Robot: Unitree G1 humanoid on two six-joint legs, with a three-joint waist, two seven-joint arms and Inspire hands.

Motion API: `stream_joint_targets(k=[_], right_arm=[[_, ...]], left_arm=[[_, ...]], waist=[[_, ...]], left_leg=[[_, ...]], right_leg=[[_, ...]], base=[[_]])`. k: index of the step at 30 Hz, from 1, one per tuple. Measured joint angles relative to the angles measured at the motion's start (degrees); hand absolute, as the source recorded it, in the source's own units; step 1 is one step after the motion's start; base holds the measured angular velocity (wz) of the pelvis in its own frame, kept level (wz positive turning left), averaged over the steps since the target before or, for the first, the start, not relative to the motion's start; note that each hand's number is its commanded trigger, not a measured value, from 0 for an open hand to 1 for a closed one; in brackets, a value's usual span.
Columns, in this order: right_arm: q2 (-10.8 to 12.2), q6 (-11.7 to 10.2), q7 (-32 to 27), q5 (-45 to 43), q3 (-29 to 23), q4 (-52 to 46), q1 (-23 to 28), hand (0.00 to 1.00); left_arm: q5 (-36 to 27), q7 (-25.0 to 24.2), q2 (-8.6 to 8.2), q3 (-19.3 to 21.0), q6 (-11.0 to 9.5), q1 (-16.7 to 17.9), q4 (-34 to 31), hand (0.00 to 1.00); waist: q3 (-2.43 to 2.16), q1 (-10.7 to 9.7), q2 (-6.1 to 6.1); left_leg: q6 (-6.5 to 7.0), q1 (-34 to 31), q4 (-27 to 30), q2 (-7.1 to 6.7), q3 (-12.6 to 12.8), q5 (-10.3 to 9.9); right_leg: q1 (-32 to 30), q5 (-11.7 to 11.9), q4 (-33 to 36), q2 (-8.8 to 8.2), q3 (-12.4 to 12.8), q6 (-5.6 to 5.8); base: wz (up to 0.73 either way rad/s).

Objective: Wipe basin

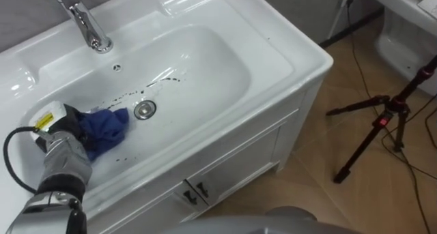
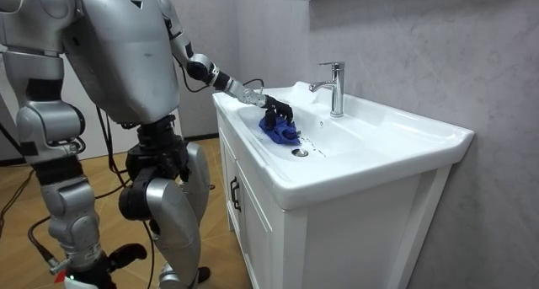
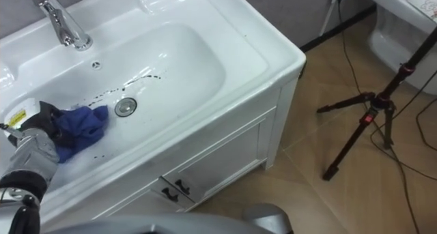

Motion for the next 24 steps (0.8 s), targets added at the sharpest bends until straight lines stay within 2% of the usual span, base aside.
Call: stream_joint_targets(k=[4,6,7,12,18,24], right_arm=[[0.46,-0.02,0.21,0.23,0.06,0.18,0.10,0.00],[0.72,-0.02,0.97,1.24,0.26,0.08,0.46,0.00],[0.74,-0.03,1.06,1.64,0.58,0.08,0.46,0.00],[0.90,-0.62,1.68,2.15,0.59,1.96,1.35,0.00],[0.88,-0.32,2.49,1.78,0.69,2.12,1.78,0.00],[0.94,-0.21,2.53,1.95,3.52,2.01,2.40,0.00]], left_arm=[[0.00,0.85,-0.07,0.00,-0.43,-0.05,-0.01,1.00],[-0.88,1.56,-0.07,-0.03,-0.38,-0.11,-0.64,1.00],[-1.19,1.98,-0.08,-0.13,-0.43,-0.14,-0.73,1.00],[-5.24,3.14,-2.13,-0.09,-0.44,-1.83,-0.73,1.00],[-6.38,3.17,-2.45,-0.17,-0.44,-3.70,-0.64,1.00],[-6.35,3.18,-4.14,-0.35,-0.43,-5.36,-0.55,1.00]], waist=[[0.07,-0.17,-0.97],[-0.09,-0.28,-1.55],[0.05,-0.30,-1.97],[0.02,-0.88,-2.67],[0.12,-1.59,-2.40],[0.19,-1.94,-2.36]], left_leg=[[0.00,-0.03,-0.01,-0.12,0.04,0.00],[0.00,-0.02,0.12,-0.27,0.04,0.00],[0.00,-0.02,0.19,-0.28,0.03,0.00],[0.02,-0.57,0.64,-0.29,-0.23,-0.01],[0.03,-2.04,0.60,0.03,0.46,-0.07],[-0.36,-2.75,0.66,0.52,1.60,-0.31]], right_leg=[[-0.49,-0.35,0.88,-0.05,0.15,0.01],[-0.85,-0.69,1.88,-0.17,0.22,0.05],[-0.83,-0.77,1.93,-0.17,0.27,0.08],[-0.99,-0.59,1.78,-0.20,0.45,0.16],[-2.95,0.34,1.80,0.24,0.89,-0.21],[-3.95,0.51,1.90,0.86,1.64,-0.52]], base=[[0.01],[0.00],[0.00],[0.03],[-0.10],[-0.09]])
